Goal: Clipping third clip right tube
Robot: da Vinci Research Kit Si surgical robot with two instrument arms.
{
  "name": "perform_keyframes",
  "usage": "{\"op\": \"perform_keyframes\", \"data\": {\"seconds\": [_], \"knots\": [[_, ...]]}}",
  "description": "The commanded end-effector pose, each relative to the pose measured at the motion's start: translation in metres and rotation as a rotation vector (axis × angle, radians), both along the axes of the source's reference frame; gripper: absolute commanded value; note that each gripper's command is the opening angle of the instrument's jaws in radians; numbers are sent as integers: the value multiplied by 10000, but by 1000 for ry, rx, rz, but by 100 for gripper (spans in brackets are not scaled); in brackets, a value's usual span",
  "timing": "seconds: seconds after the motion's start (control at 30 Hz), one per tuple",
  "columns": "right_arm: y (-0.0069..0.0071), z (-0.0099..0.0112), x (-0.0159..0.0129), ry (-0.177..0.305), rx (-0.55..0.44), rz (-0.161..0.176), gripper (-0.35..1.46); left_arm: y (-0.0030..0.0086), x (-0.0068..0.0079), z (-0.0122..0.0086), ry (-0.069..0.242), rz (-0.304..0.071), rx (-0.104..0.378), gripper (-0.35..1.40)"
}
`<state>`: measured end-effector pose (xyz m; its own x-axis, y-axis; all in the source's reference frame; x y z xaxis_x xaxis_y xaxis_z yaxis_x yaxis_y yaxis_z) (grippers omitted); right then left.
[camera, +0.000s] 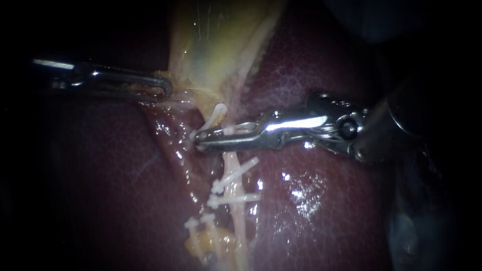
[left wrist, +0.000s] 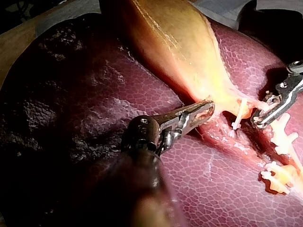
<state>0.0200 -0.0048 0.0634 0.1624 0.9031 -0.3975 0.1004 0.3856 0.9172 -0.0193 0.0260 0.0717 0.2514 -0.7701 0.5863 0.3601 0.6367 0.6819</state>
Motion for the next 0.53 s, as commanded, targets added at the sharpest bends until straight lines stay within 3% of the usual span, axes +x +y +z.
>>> {"op": "perform_keyframes", "data": {"seconds": [0.03,0.53], "knots": [[0,-1,0,0,7,-1,-35,0,0,0,0,0,0,-35],[0,-1,-1,10,14,-18,-35,0,1,0,0,-2,5,-35]]}}
